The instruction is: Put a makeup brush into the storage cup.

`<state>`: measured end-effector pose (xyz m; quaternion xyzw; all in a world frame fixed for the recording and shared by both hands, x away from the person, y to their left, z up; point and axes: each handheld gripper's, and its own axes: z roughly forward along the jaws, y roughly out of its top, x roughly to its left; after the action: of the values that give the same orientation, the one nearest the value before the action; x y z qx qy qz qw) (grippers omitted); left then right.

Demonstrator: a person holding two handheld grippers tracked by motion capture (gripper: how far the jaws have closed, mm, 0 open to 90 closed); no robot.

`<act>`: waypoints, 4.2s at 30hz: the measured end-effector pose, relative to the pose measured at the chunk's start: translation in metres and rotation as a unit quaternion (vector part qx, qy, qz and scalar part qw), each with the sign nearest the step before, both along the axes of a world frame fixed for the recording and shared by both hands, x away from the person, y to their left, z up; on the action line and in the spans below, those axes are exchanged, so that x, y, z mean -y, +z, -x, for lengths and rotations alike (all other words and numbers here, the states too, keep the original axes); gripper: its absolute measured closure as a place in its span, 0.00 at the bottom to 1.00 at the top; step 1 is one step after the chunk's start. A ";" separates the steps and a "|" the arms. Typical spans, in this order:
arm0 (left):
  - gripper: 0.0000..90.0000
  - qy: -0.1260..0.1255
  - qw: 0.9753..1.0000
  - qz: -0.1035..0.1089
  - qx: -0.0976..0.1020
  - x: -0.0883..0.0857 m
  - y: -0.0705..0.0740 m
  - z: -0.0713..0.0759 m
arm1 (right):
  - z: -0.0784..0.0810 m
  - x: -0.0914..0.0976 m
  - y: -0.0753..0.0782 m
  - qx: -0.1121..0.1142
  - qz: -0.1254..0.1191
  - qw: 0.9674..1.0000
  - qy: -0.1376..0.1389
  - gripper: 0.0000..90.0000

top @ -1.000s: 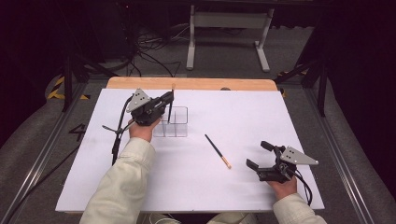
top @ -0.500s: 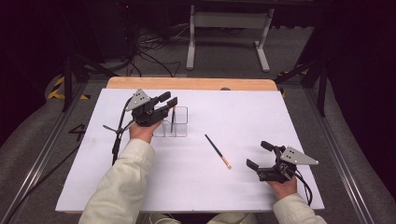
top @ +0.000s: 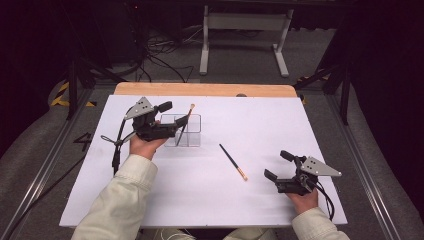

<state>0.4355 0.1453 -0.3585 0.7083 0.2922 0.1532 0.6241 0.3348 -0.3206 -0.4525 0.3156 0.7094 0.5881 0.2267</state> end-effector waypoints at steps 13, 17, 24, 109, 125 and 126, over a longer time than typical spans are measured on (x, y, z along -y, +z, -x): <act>0.06 -0.021 1.000 -0.007 0.009 -0.021 0.008 0.036 | 0.000 -0.001 0.000 0.000 -0.002 1.000 -0.002 0.05; 0.05 -0.023 1.000 -0.013 0.012 -0.031 0.006 0.049 | 0.000 -0.001 0.000 0.002 0.002 1.000 0.001 0.03; 0.03 -0.013 0.999 -0.040 0.006 -0.043 -0.001 0.068 | 0.001 -0.003 0.003 0.007 0.009 1.000 0.004 0.02; 0.01 -0.010 0.994 -0.100 -0.034 -0.069 -0.024 0.090 | -0.059 -0.085 0.056 -0.201 0.218 0.954 0.050 0.36; 0.02 -0.013 0.993 -0.112 -0.038 -0.068 -0.024 0.089 | -0.067 -0.098 0.044 -0.251 0.272 0.927 0.060 0.38; 0.02 -0.013 0.993 -0.112 -0.038 -0.068 -0.024 0.089 | -0.067 -0.098 0.044 -0.251 0.274 0.926 0.059 0.38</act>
<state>0.3463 0.2136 -0.3824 0.7827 0.2875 0.1500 0.5313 0.4017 -0.2223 -0.4082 0.3356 0.8941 0.2844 0.0836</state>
